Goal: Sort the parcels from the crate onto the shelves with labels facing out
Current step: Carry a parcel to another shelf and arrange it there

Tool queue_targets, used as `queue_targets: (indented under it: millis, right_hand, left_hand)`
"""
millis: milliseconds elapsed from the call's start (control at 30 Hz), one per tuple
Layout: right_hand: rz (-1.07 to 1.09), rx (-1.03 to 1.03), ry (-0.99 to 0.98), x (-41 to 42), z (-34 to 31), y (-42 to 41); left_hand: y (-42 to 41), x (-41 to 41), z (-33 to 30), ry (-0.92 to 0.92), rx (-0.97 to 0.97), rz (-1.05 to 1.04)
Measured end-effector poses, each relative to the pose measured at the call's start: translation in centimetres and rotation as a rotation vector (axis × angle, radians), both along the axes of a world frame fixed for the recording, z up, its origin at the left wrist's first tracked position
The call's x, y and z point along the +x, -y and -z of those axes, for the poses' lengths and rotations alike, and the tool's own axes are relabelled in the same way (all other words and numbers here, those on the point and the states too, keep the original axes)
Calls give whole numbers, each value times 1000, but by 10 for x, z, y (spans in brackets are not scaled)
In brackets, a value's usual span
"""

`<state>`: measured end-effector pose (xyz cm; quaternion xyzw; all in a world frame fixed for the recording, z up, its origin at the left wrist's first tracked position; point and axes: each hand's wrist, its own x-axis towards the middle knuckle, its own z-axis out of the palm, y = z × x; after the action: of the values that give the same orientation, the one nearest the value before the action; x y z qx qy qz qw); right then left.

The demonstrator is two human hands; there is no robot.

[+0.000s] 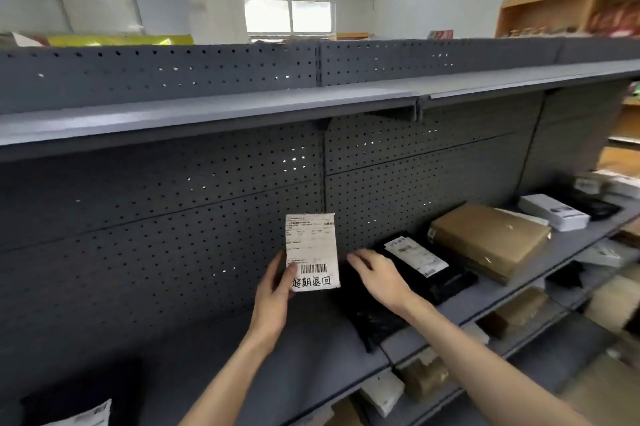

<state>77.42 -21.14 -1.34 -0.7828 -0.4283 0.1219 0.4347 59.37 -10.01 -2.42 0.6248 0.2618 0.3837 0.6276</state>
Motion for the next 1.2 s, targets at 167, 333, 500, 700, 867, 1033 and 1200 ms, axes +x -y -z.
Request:
queue_targets:
  millis: [167,333,500,700,867,1033,1200]
  right_hand:
    - [251,-288,198,52,-3,108]
    - [538,-447,315,87,-16,229]
    - [759,-561,305,116,-32,330]
    - [942,-535,248,189,-27,435]
    - [1001,-493,239,236,-37,504]
    - [1032,-526,239,285,-45,557]
    - [1075,-632,304,336,-44,584]
  left_hand:
    - [50,64,5,-34,-11,244]
    - [123,132,0,-27,-7,516]
    - [206,194,-14,-10,54,700]
    - [298,282,-27,26,102,831]
    - [371,365,-37,58,163,915]
    - [426,437,-30,51,168,968]
    - [447,502,-16,-13,133,978]
